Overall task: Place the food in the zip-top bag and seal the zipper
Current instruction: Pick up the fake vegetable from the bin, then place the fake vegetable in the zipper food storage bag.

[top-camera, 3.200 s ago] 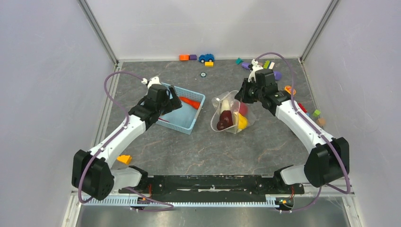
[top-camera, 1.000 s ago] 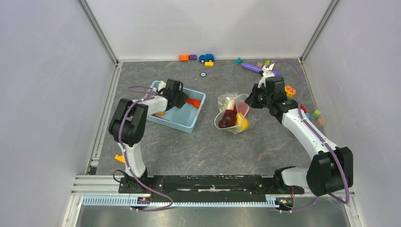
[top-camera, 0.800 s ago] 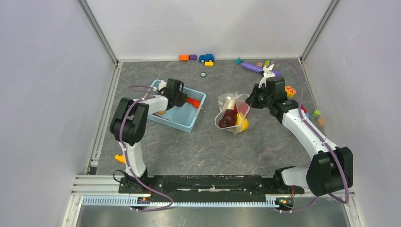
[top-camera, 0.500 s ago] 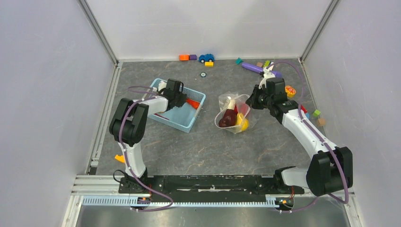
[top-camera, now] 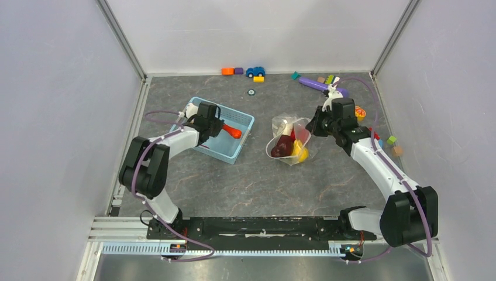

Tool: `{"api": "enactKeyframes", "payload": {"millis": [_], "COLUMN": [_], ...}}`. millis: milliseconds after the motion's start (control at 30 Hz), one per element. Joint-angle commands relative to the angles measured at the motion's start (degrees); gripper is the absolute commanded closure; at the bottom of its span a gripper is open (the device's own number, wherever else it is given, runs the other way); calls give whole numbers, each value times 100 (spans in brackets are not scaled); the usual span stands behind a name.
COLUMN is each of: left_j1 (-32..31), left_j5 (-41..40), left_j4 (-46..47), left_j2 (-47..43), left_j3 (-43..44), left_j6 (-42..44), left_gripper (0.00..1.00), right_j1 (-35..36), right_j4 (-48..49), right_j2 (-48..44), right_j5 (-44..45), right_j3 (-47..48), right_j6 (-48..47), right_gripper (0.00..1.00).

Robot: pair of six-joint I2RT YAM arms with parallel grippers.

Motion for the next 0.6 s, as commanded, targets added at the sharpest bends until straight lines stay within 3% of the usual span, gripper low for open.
{"api": "enactKeyframes", "payload": {"millis": [0, 133, 233, 567], "left_j1": [-18, -25, -31, -460], "left_j5": [-541, -767, -605, 1383], "left_j4": [167, 224, 767, 2778], "left_j2": [-689, -1247, -1627, -2467], "left_j3": [-196, -352, -476, -766], "left_j6": [222, 648, 1182, 2703], "left_gripper": [98, 98, 98, 98], "right_j1": [-49, -43, -43, -44], "right_j4": [142, 25, -95, -496], "right_j2": [-199, -232, -251, -386], "right_j5": [-30, -145, -350, -891], "right_j3": [23, 180, 312, 568], "right_j6": [-120, -179, -228, -292], "right_gripper": [97, 97, 96, 97]}}
